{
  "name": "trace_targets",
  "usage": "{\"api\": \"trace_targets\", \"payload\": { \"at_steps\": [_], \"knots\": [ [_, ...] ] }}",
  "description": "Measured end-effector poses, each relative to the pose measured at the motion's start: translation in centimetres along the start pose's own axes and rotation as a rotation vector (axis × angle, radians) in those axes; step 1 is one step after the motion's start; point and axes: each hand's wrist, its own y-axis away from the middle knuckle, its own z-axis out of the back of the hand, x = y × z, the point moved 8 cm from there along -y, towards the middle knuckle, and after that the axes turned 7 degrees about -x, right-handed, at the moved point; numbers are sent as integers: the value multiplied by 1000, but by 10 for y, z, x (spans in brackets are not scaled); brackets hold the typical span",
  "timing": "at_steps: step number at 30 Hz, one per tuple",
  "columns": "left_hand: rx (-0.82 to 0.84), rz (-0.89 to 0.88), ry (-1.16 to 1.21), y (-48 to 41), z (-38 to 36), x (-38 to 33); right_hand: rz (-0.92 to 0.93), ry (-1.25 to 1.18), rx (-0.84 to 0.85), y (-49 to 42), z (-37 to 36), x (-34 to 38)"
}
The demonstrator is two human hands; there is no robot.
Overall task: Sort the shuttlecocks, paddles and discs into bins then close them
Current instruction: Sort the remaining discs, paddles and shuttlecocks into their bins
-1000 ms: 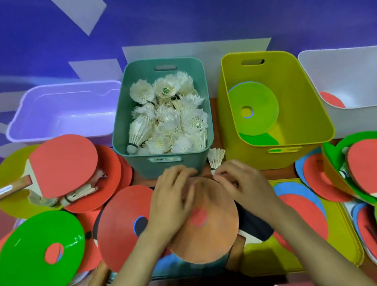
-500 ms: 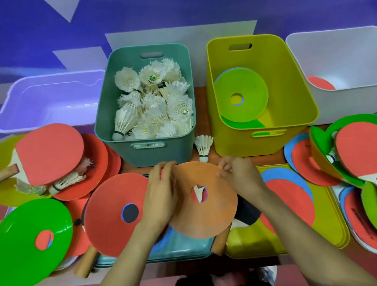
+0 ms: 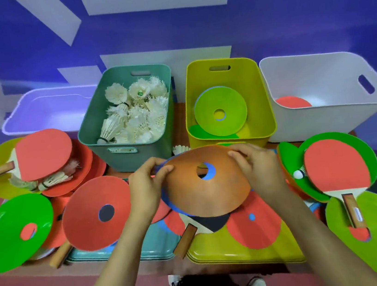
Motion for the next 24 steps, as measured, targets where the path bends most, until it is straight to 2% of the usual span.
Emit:
{"api": "trace_targets", "payload": {
  "at_steps": [4,7,10,13,18,24],
  "knots": [
    [-142,25,88,-2,2,-29,3,-129,-57,-20,22,-8],
    [-166,9,117,-8,-1,-54,-47,-181,-74,-39,33,-19],
    [-161,7,142,-27,-3,-72,-107,-215,-171,-65,53,-30],
    [-103,-40,6,-56,-18,-95,-172,-264,-255,-91,70,-38],
    [127,-102,-229,-93,-82,-116,-173,-200,-400,-133,74,-50],
    [85,-144,-401,-133,-116,-115,-132,-28,-453,-188,61,-60]
  ]
}}
